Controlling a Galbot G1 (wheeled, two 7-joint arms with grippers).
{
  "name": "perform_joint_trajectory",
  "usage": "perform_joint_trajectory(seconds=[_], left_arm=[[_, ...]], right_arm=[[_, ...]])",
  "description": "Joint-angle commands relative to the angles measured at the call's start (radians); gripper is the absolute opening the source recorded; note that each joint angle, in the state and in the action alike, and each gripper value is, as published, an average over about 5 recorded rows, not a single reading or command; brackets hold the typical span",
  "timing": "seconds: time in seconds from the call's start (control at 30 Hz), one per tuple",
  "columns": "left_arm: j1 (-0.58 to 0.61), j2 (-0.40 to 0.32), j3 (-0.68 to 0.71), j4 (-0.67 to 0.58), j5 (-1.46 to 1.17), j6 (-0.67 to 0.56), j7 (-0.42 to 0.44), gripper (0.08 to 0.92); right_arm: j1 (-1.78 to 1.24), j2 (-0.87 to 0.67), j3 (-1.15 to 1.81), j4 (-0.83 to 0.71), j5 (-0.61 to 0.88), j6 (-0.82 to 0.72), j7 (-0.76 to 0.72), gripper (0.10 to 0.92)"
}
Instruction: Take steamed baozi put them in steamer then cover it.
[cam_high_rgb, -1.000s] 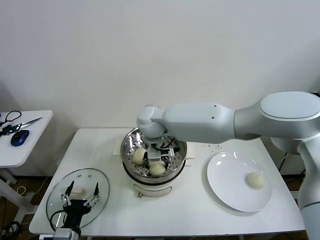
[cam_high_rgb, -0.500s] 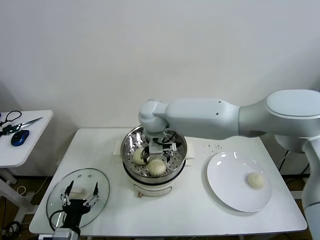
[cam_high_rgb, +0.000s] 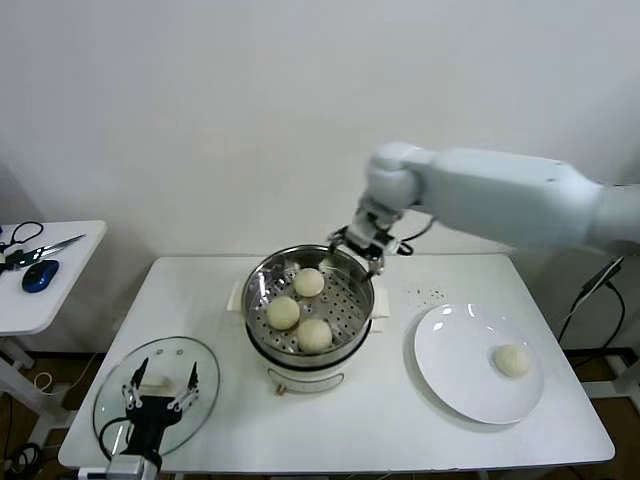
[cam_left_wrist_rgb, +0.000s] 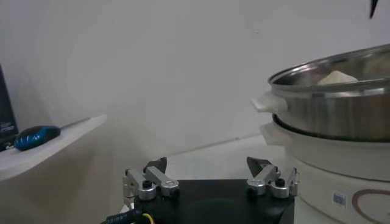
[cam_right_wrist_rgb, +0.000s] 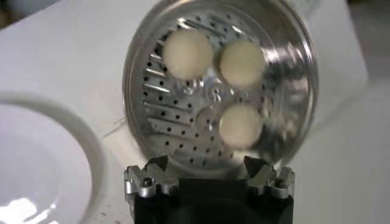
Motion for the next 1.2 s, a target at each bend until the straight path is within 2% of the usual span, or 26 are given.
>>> perform_joint_trajectory(seconds=[0.03, 0.23, 0.37, 0.7, 1.2], left_arm=[[0.006, -0.001, 0.001, -0.008, 0.004, -0.001, 0.0, 0.823], [0.015, -0.003, 0.0, -0.018, 0.008, -0.001, 0.0, 0.823], [0.023, -0.006, -0.001, -0.024, 0.014, -0.001, 0.0, 0.823], [0.037, -0.018, -0.004, -0.026, 0.03, 0.001, 0.0, 0.823], [0.04, -0.029, -0.004, -0.018, 0.045, 0.001, -0.001, 0.823]], right_arm=[[-0.062, -0.437, -0.009, 0.127, 0.132, -0.328, 0.048, 0.823], [-0.262, -0.565, 0.071, 0.068, 0.032, -0.283, -0.008, 0.823], [-0.427, -0.593, 0.203, -0.012, -0.038, -0.24, -0.031, 0.823], [-0.715, -0.547, 0.436, -0.168, -0.152, -0.159, -0.054, 0.823], [-0.754, -0.452, 0.476, -0.284, -0.202, -0.12, -0.067, 0.823]])
